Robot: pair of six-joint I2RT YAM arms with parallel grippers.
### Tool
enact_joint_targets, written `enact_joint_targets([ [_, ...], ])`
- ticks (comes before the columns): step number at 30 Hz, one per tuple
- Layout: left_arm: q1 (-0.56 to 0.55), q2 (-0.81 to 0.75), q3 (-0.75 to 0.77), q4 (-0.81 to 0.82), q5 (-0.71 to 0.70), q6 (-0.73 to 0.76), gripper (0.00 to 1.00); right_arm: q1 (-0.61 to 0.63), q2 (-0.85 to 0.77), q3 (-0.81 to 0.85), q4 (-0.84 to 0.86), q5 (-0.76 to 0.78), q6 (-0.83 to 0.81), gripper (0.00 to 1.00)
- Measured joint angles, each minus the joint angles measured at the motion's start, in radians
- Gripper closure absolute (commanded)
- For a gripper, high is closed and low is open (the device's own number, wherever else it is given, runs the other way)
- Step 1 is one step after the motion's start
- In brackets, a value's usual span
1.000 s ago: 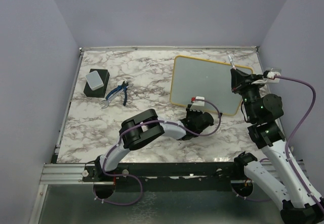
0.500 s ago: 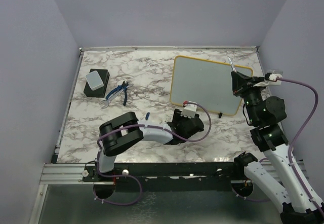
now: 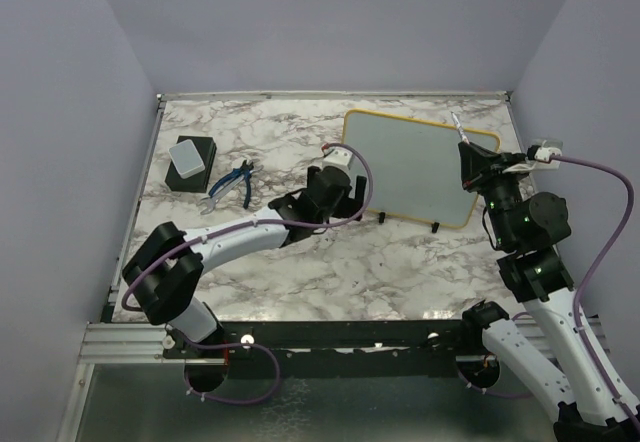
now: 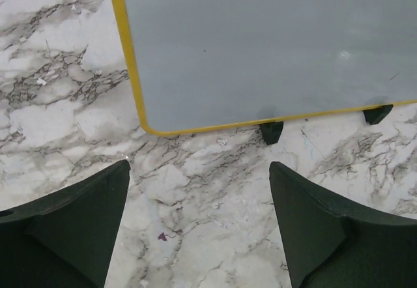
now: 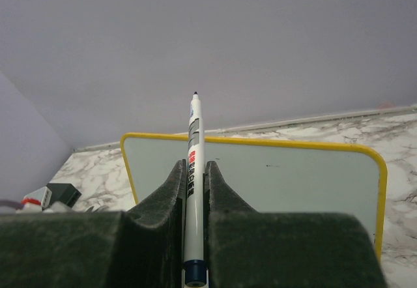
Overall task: Write a sentence on the whiteboard
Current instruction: Move the whiteboard to the center of the board.
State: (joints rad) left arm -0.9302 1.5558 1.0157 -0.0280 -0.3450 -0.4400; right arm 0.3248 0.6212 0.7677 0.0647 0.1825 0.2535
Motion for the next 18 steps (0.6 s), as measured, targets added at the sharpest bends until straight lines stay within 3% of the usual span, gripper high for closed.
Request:
enact_joint_targets([
  [6, 0.172, -0.024, 0.003, 0.071, 0.240, 0.076, 0.09, 0.000, 0.007, 0.000, -0.006, -0.006, 0.000, 0.99],
  [10, 0.225, -0.019, 0.005, 0.138, 0.351, 0.114, 0.09, 0.000, 0.008, 0.000, -0.006, -0.009, 0.000, 0.99],
  [18, 0.277, 0.052, 0.011, 0.261, 0.443, 0.147, 0.09, 0.000, 0.014, 0.000, -0.007, -0.012, 0.000, 0.99],
])
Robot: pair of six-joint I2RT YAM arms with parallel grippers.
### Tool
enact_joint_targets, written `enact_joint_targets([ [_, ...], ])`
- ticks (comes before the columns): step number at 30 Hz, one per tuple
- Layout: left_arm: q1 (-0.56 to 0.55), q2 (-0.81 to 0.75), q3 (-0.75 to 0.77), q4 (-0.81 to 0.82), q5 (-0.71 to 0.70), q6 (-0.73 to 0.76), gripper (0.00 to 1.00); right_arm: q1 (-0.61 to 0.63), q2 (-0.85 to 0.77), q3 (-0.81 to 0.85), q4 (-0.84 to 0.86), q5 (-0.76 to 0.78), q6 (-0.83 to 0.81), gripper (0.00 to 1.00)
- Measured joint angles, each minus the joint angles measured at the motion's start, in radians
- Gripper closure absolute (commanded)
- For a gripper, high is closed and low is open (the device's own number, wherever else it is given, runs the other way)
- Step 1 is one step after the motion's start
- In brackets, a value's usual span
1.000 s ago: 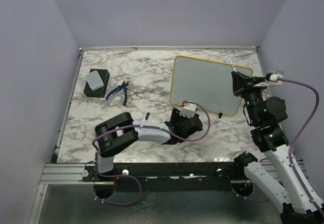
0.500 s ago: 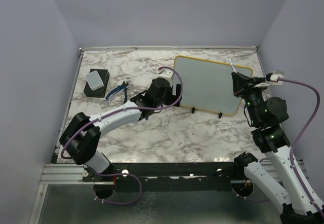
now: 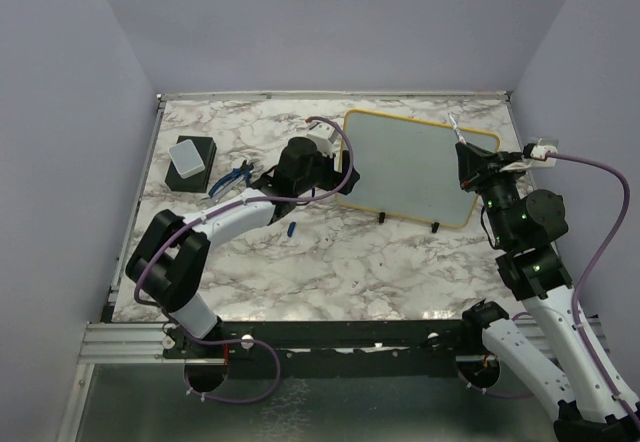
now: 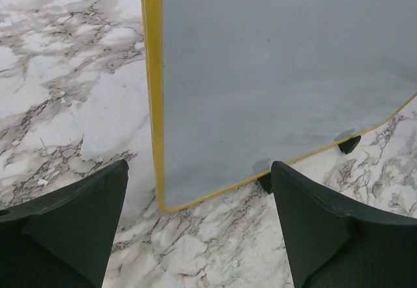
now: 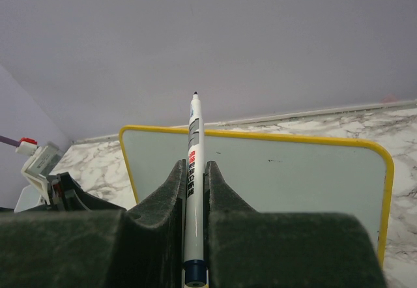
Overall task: Write a sentence on the whiteboard
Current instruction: Move the whiteboard to the center of the board, then write a sentence on the whiteboard.
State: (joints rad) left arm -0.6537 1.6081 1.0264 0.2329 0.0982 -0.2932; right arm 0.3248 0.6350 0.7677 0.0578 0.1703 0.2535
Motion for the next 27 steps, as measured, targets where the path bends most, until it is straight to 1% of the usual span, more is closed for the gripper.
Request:
enact_joint_targets([
  [7, 0.006, 0.095, 0.047, 0.036, 0.026, 0.026, 0.09, 0.000, 0.002, 0.000, 0.000, 0.000, 0.000, 0.99],
  [15, 0.003, 0.115, 0.064, 0.057, 0.057, 0.025, 0.09, 0.000, 0.005, 0.000, 0.000, 0.000, 0.000, 0.99],
  [27, -0.037, 0.144, 0.100, 0.066, 0.067, 0.025, 0.09, 0.000, 0.008, 0.000, 0.000, 0.000, 0.000, 0.99],
])
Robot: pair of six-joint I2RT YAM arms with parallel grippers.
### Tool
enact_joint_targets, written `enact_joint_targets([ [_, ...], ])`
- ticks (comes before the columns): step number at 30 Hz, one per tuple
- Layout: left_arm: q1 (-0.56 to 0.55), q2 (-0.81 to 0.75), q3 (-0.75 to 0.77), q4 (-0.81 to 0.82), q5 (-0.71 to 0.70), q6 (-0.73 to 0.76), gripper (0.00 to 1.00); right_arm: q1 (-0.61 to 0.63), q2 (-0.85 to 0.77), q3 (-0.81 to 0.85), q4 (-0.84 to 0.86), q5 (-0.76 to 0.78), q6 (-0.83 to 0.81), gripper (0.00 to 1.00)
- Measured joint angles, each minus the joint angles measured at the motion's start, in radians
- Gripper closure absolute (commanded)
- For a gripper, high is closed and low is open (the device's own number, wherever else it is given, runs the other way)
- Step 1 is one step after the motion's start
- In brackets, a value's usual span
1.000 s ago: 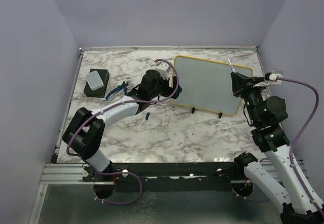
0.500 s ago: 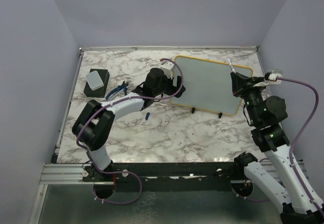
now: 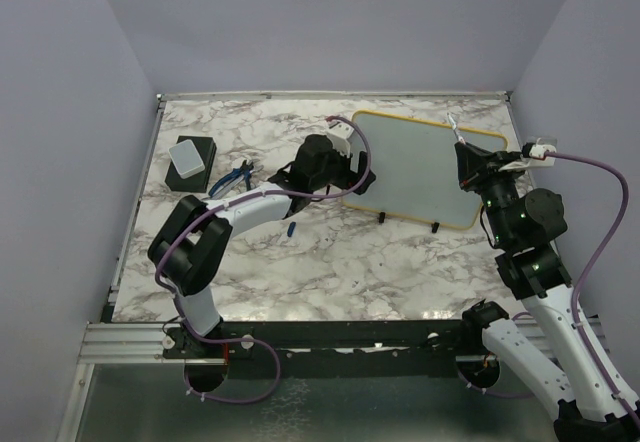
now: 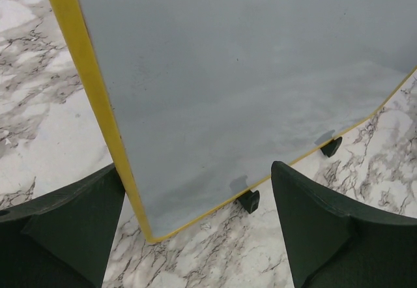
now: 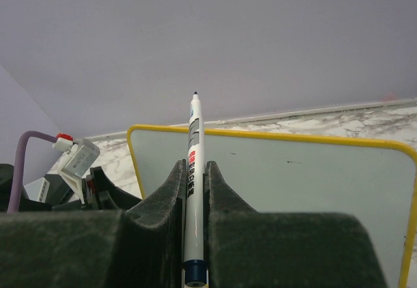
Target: Write a sentence on the whiteboard
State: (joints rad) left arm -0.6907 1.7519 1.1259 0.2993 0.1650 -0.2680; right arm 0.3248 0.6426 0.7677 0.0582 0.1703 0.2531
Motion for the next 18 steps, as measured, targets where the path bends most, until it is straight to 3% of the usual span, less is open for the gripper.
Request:
enact_joint_targets([
  [11, -0.019, 0.009, 0.012, -0.008, -0.033, -0.003, 0.01, 0.000, 0.000, 0.000, 0.000, -0.012, -0.017, 0.99],
  [18, 0.005, -0.097, 0.012, -0.151, -0.080, -0.016, 0.01, -0.004, 0.036, 0.000, 0.006, -0.208, -0.045, 0.99],
])
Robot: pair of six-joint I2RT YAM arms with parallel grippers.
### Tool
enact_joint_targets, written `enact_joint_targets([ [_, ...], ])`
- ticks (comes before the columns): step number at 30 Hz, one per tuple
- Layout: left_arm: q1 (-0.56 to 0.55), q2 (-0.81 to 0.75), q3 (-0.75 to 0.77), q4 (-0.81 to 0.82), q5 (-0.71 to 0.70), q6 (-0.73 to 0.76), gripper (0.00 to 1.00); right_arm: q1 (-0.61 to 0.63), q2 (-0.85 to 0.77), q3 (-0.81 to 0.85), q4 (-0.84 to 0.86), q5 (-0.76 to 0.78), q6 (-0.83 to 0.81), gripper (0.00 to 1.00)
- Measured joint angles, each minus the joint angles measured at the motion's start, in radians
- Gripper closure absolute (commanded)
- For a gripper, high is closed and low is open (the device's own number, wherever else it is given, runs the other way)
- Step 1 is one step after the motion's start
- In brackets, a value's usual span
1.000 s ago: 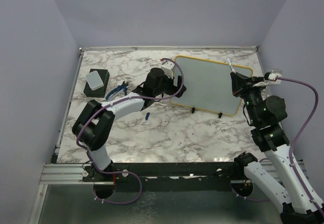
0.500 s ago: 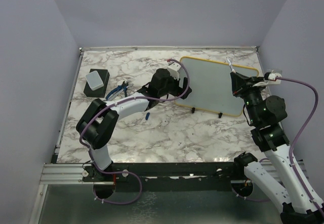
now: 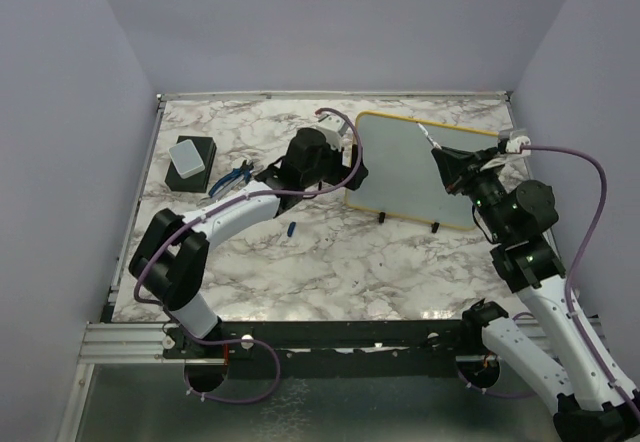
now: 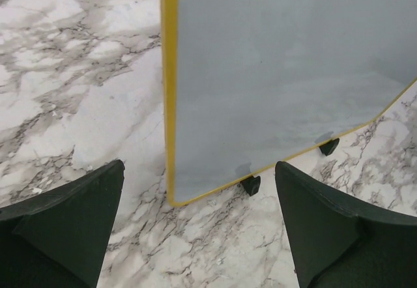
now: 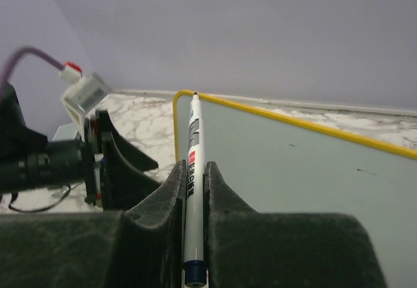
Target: Write a sentence on the whiteboard
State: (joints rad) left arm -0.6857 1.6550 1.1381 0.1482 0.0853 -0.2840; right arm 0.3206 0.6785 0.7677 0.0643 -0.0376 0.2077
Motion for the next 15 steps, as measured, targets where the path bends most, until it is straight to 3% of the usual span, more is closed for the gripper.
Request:
enact_joint_targets([
  [6, 0.056, -0.071, 0.119, -0.134, 0.034, -0.026, 0.02, 0.000, 0.091, -0.022, 0.020, -0.117, 0.008, 0.99],
  [15, 0.177, -0.004, 0.325, -0.198, 0.210, -0.051, 0.09, 0.038, 0.185, -0.064, 0.097, -0.167, 0.038, 0.99],
])
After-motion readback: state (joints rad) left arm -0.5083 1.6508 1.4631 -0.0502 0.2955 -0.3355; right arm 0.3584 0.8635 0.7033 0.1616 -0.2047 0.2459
